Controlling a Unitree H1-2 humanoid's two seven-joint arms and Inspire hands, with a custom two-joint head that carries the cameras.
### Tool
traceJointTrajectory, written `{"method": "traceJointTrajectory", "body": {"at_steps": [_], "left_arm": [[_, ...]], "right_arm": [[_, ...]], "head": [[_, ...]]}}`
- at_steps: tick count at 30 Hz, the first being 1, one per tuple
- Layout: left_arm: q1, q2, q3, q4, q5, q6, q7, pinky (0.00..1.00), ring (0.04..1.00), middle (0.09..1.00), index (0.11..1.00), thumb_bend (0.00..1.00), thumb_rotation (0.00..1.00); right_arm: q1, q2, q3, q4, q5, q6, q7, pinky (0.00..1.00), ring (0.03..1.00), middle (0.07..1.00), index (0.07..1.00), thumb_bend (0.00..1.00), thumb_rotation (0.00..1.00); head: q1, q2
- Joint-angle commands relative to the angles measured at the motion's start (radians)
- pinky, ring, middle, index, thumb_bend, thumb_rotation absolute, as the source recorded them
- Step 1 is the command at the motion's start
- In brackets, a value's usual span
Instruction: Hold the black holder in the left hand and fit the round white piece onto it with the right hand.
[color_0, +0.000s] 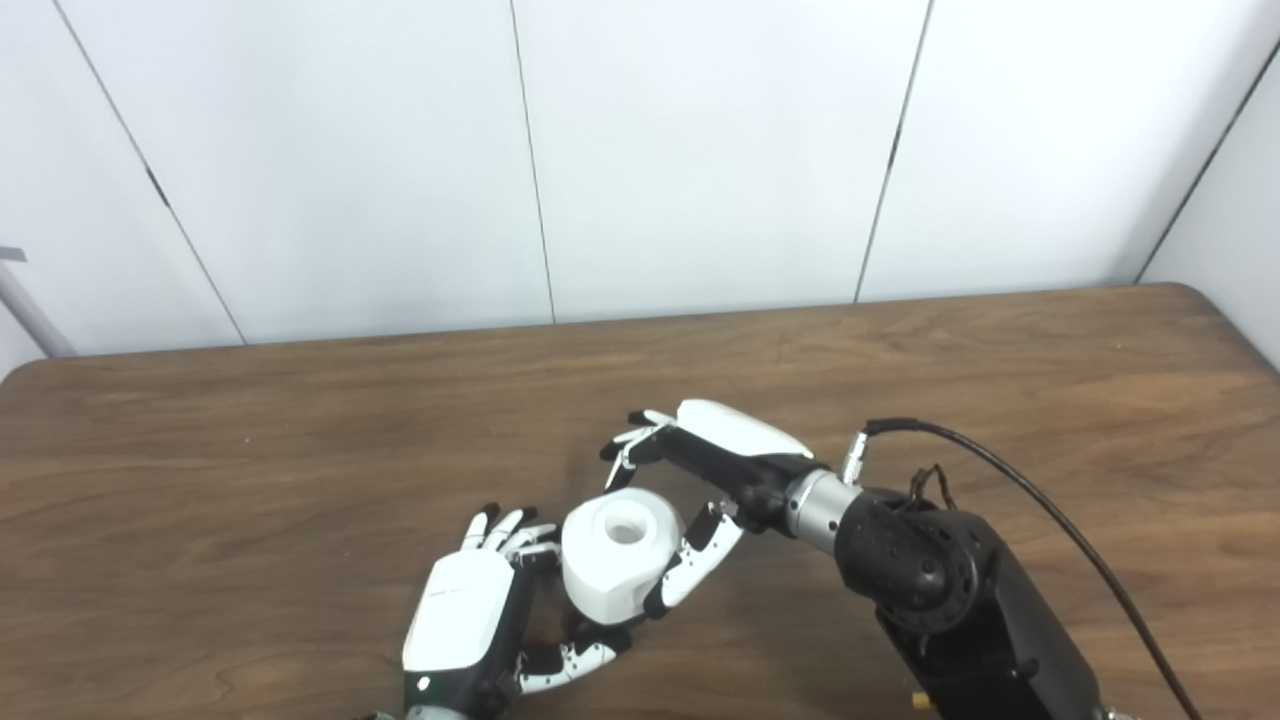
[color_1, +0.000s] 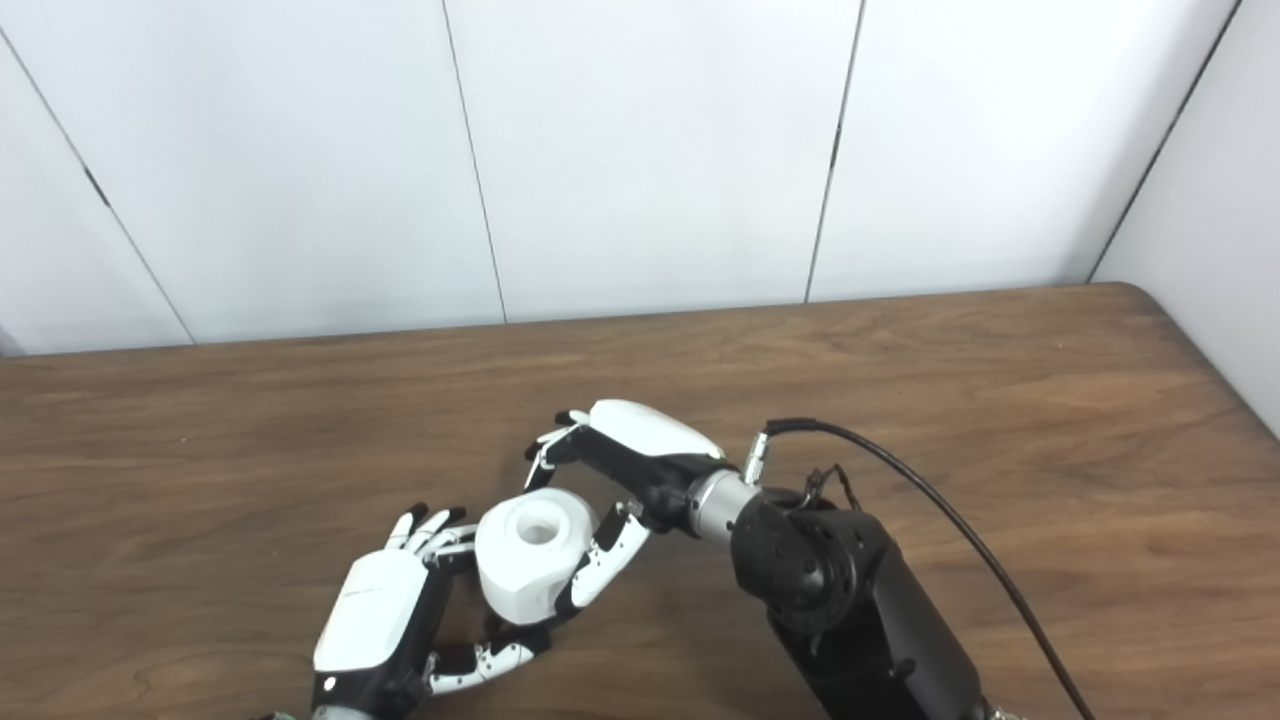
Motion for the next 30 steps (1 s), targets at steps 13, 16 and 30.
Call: {"method": "traceJointTrajectory", "body": {"at_steps": [13, 16, 30], "left_arm": [[0.004, 0.000, -0.027, 0.036, 0.021, 0.001, -0.026, 1.00, 0.907, 0.784, 0.485, 0.52, 0.05], [0.004, 0.000, -0.028, 0.034, 0.025, 0.004, -0.030, 1.00, 0.908, 0.784, 0.485, 0.52, 0.05], [0.002, 0.002, -0.030, 0.033, 0.023, 0.010, -0.037, 1.00, 0.914, 0.781, 0.485, 0.52, 0.05]], "right_arm": [[-0.035, -0.043, 0.012, -0.001, 0.011, -0.033, -0.039, 0.91, 0.984, 0.882, 0.651, 0.95, 0.35], [-0.035, -0.045, 0.010, -0.004, 0.014, -0.028, -0.041, 0.90, 0.990, 0.892, 0.679, 0.98, 0.37], [-0.036, -0.053, 0.007, -0.022, 0.013, -0.002, -0.019, 0.89, 1.000, 0.928, 0.793, 1.00, 0.38]], "head": [[-0.008, -0.002], [-0.008, 0.000], [-0.008, 0.002]]}}
